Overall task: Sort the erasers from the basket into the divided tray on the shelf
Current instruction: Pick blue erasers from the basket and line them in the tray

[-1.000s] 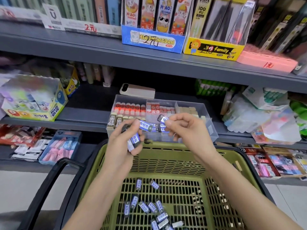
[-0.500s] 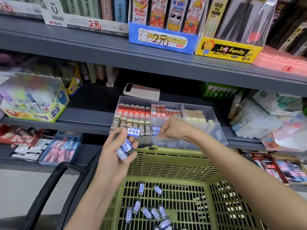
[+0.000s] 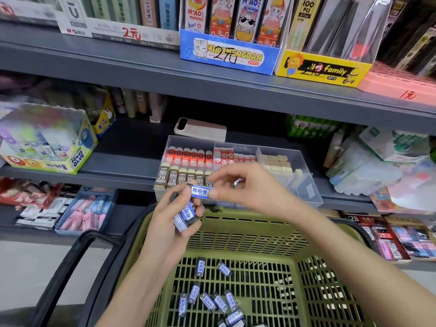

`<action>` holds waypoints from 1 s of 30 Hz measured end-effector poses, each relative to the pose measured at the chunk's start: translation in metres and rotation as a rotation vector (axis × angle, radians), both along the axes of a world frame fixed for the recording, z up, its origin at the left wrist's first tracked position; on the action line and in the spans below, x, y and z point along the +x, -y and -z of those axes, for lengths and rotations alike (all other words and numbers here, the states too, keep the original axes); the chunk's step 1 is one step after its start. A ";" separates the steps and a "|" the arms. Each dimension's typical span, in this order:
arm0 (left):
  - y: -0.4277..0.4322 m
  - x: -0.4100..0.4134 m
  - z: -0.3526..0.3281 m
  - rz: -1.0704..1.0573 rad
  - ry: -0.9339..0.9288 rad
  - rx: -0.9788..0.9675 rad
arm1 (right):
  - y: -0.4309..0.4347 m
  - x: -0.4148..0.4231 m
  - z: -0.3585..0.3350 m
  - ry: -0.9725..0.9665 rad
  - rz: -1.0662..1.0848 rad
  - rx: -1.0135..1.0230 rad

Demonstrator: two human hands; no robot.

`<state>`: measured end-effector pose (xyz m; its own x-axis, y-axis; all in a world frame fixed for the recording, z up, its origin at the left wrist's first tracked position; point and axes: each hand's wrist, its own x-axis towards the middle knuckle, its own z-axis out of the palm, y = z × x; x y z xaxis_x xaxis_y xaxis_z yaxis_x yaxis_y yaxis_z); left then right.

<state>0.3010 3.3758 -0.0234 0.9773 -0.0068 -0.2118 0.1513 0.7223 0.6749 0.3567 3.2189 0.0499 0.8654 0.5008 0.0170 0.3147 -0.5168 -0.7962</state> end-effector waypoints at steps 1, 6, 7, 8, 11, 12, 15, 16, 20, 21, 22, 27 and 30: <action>0.001 -0.001 0.000 0.005 0.004 0.001 | -0.004 -0.009 0.003 0.118 -0.043 -0.098; 0.005 -0.002 0.002 0.037 0.029 0.026 | -0.001 -0.016 0.010 0.344 0.008 -0.119; 0.005 -0.001 0.002 0.034 0.034 0.032 | 0.004 -0.009 0.011 0.280 0.072 -0.074; 0.005 -0.001 0.002 0.030 0.035 0.031 | 0.010 0.000 0.011 0.205 0.150 -0.035; 0.004 0.001 0.004 0.023 0.015 0.003 | 0.019 0.028 0.018 0.067 0.291 -0.112; 0.004 0.002 0.005 0.023 0.010 -0.013 | 0.019 0.034 0.022 0.065 0.281 -0.215; 0.004 0.004 0.005 0.021 -0.017 -0.081 | 0.012 0.041 0.035 0.106 0.196 -0.489; 0.004 0.005 0.004 0.021 -0.025 -0.101 | 0.009 0.042 0.037 0.112 0.187 -0.530; 0.003 0.005 0.003 0.012 -0.034 -0.162 | 0.003 0.049 0.042 0.039 0.178 -0.560; 0.003 0.005 0.002 0.011 -0.034 -0.172 | 0.002 0.051 0.042 -0.018 0.172 -0.528; 0.003 0.005 0.002 0.014 -0.037 -0.180 | 0.002 0.052 0.041 -0.078 0.159 -0.494; 0.003 0.004 0.004 0.027 -0.042 -0.203 | 0.007 0.046 0.028 -0.013 0.091 -0.550; 0.004 0.004 0.004 0.010 -0.043 -0.187 | 0.000 0.020 0.015 0.183 0.180 -0.307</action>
<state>0.3051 3.3717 -0.0276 0.9672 -0.0598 -0.2471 0.1847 0.8330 0.5215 0.3764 3.2193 0.0347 0.9364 0.3469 0.0521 0.3194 -0.7816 -0.5358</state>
